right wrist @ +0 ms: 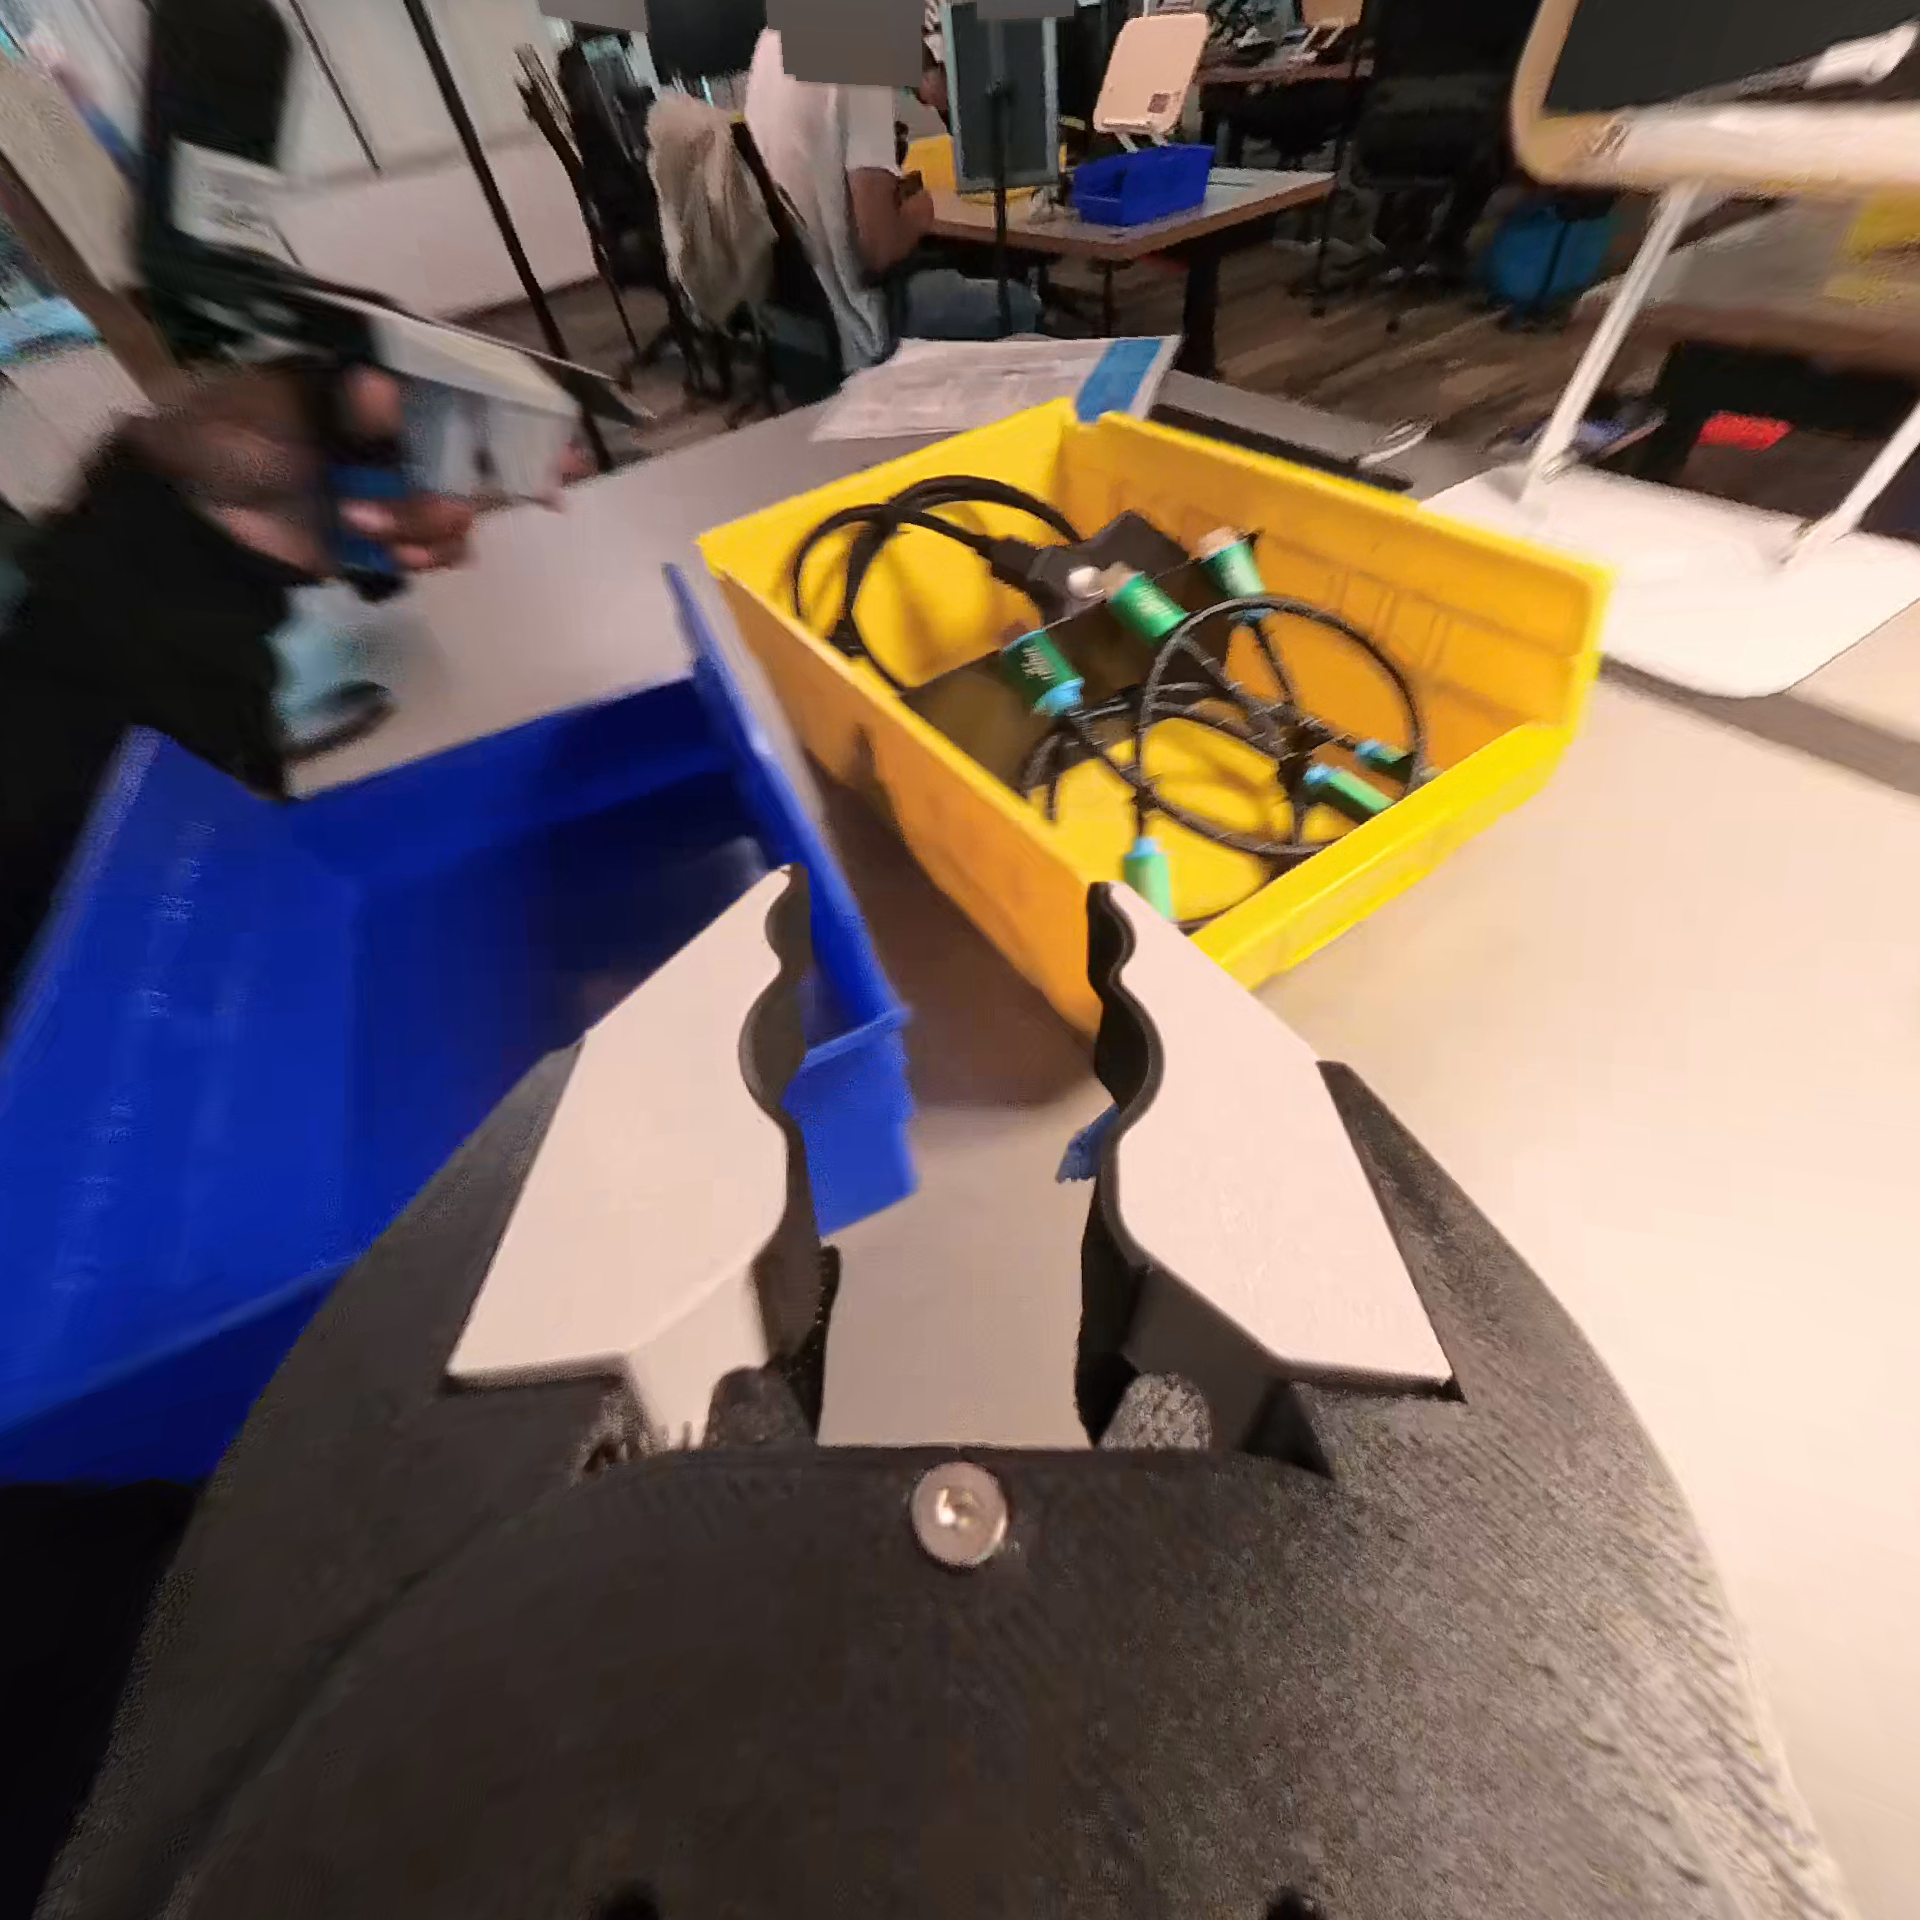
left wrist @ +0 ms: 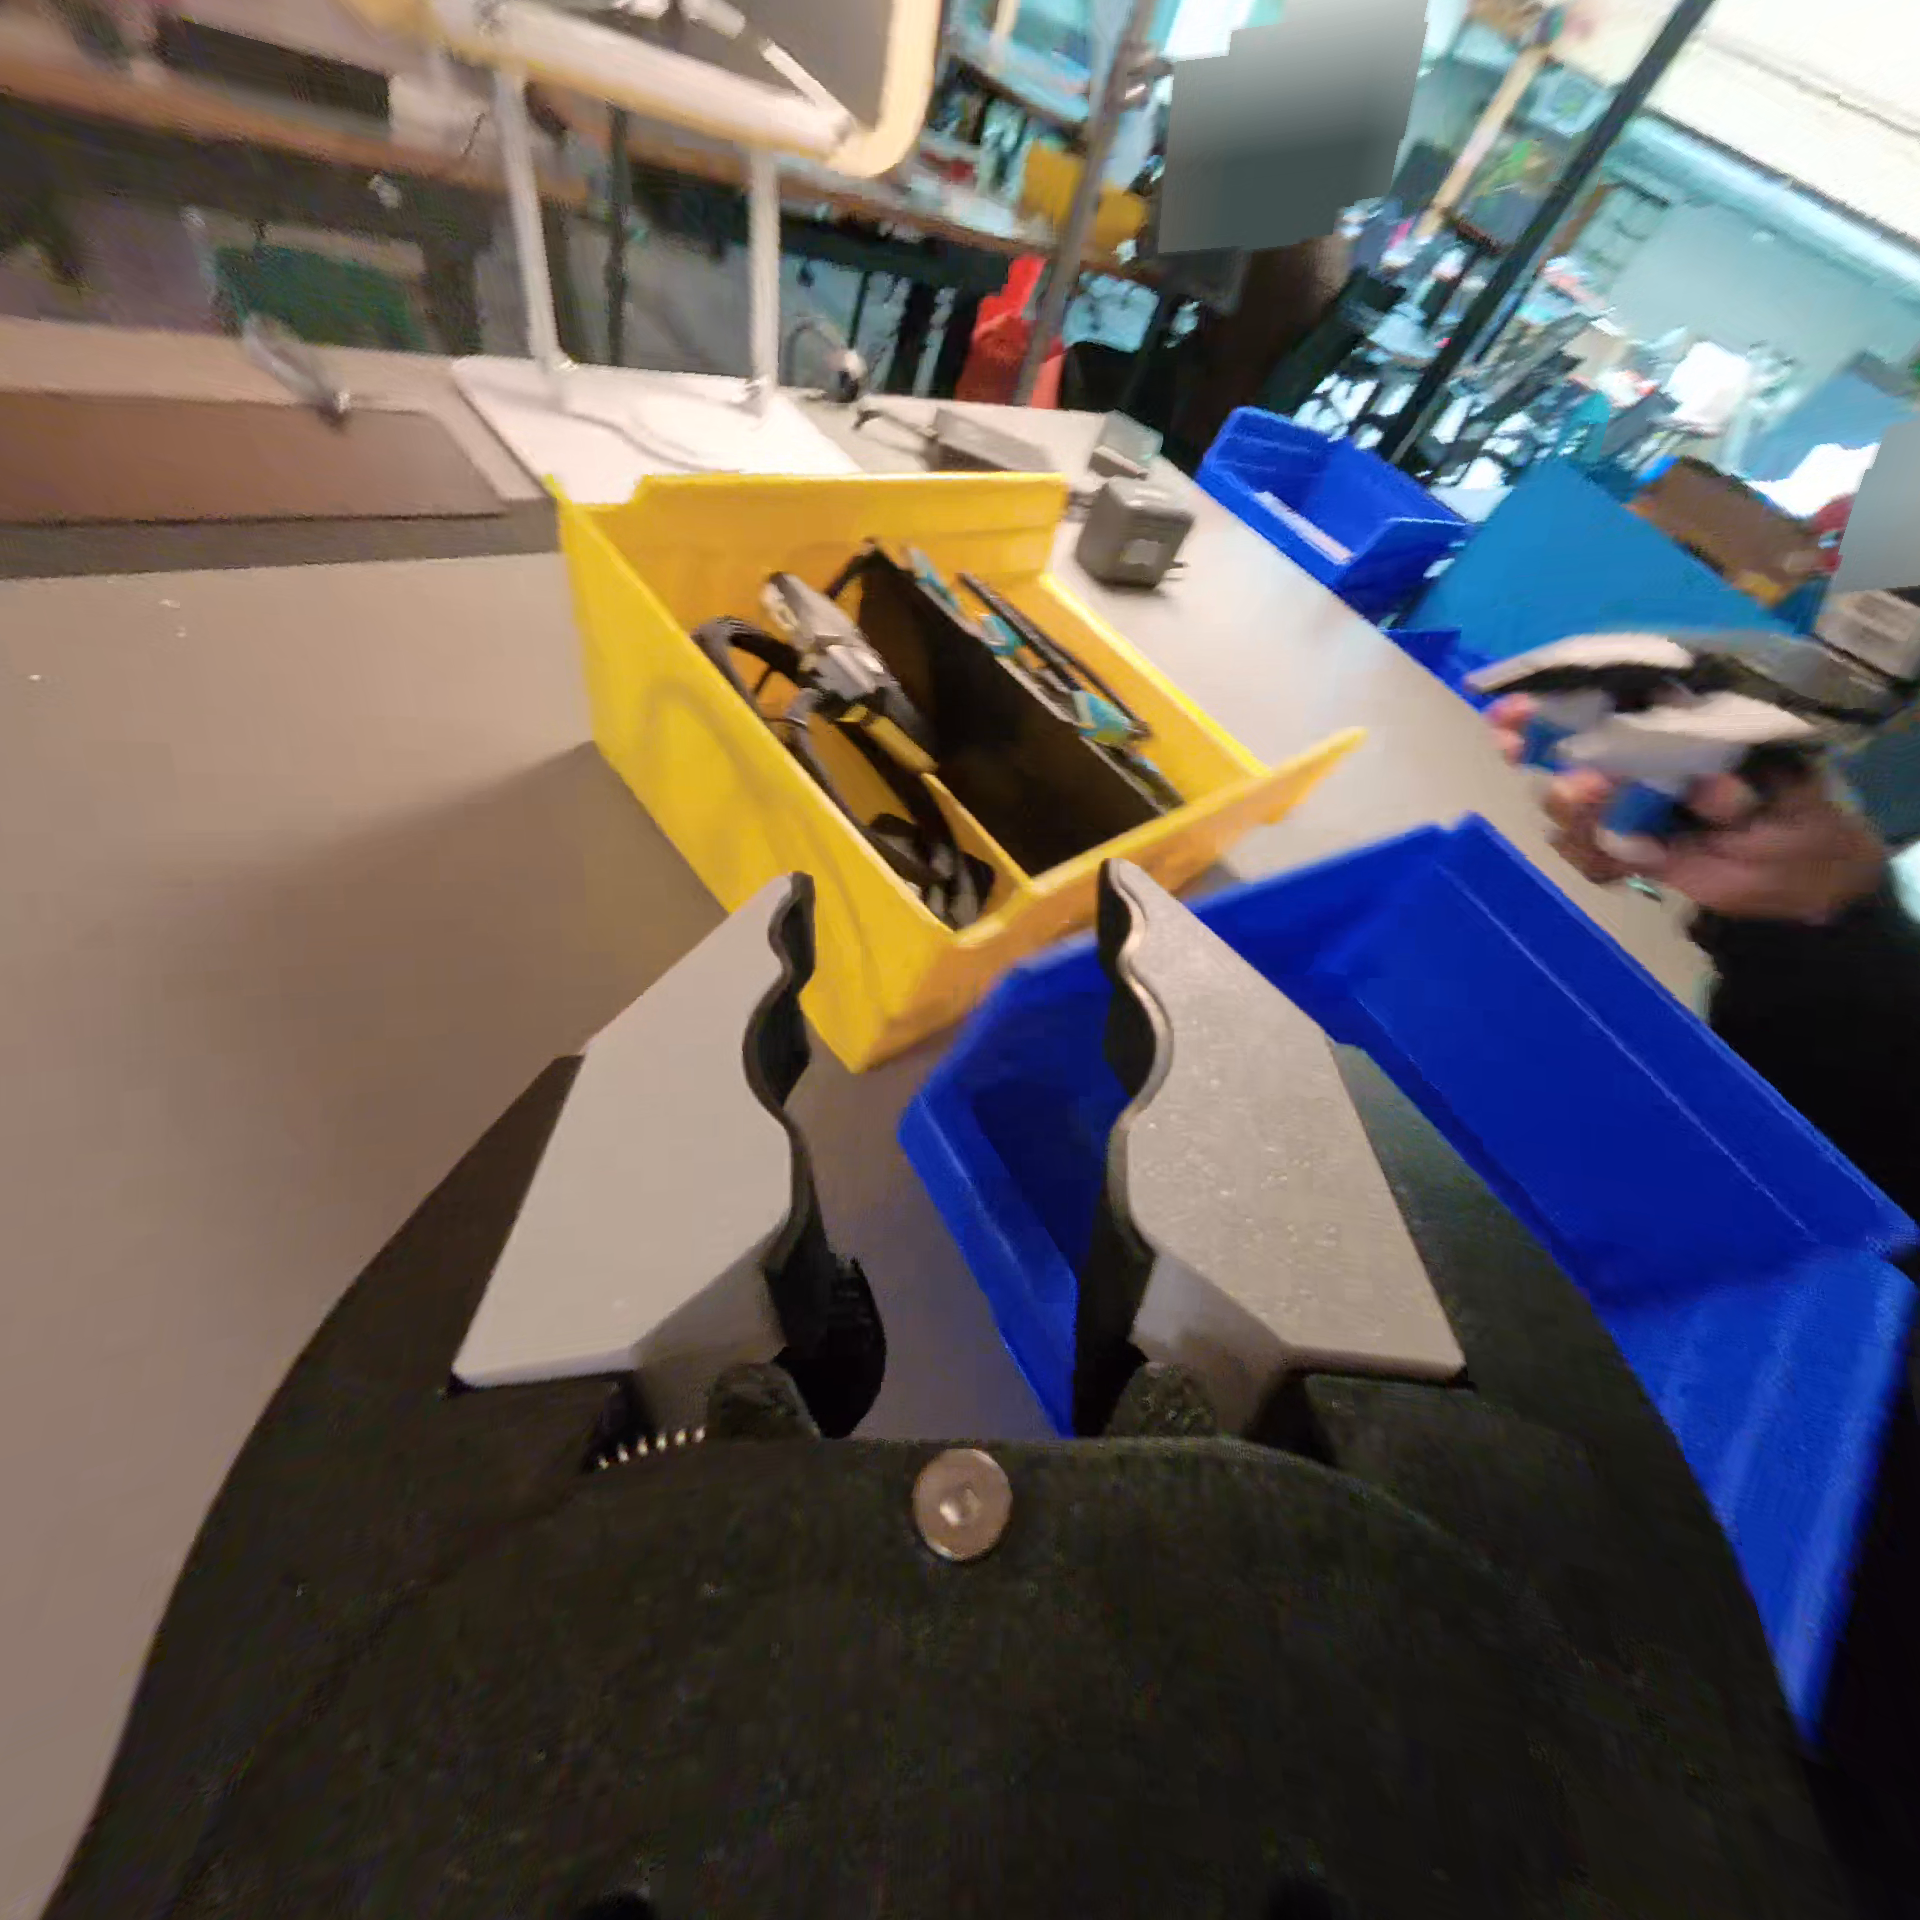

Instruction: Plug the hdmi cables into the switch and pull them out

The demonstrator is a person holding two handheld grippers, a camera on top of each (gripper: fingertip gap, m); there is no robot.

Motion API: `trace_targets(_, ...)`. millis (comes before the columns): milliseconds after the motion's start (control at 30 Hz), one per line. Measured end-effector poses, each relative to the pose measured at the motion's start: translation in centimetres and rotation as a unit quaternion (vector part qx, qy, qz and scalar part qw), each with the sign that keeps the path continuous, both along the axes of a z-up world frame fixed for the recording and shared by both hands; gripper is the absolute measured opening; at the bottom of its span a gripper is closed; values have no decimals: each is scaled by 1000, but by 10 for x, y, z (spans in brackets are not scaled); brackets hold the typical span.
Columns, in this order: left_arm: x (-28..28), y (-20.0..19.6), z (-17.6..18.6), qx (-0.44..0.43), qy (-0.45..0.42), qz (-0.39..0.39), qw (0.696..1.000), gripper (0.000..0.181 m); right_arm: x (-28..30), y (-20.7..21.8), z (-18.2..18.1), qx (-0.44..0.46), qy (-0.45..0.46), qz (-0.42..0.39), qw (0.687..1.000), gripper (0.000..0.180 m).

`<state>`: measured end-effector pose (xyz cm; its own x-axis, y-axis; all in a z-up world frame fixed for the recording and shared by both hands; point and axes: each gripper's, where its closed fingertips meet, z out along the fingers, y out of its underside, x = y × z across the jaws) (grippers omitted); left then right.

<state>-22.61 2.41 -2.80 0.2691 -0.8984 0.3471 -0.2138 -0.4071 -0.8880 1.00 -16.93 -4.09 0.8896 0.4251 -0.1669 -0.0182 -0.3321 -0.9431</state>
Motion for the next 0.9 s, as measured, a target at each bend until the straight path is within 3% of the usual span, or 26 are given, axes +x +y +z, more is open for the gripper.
trace_targets(67, 24, 24, -14, -13, 42, 13, 999, 63, -15, -13, -14, -35, 44, -3, 998, 63)
trace_targets(167, 57, 45, -42, -39, 114, 7, 993, 68, -36, -26, -45, -94, 41, -2, 995, 76)
trace_targets(300, 81, 47, -56, -62, 145, -33, 987, 42, -41, -30, -56, -109, 8, 15, 994, 70)
trace_targets(333, 76, 59, -59, -29, 166, -10, 986, 13, -37, -30, -56, -110, -9, 22, 994, 71)
trace_targets(600, 24, 100, -60, 26, 204, 27, 978, 10, 54, -31, -55, -155, -155, 19, 975, 73)
trace_targets(700, -26, 134, -57, 74, 289, 111, 948, 28, 92, -34, -46, -171, -230, -28, 958, 68)
trace_targets(767, -44, 136, -38, 110, 314, 141, 933, 47, 91, -35, -32, -160, -244, -30, 956, 67)
trace_targets(900, 24, 69, -7, 116, 257, 26, 959, 61, 9, -19, -19, -148, -164, 62, 973, 67)
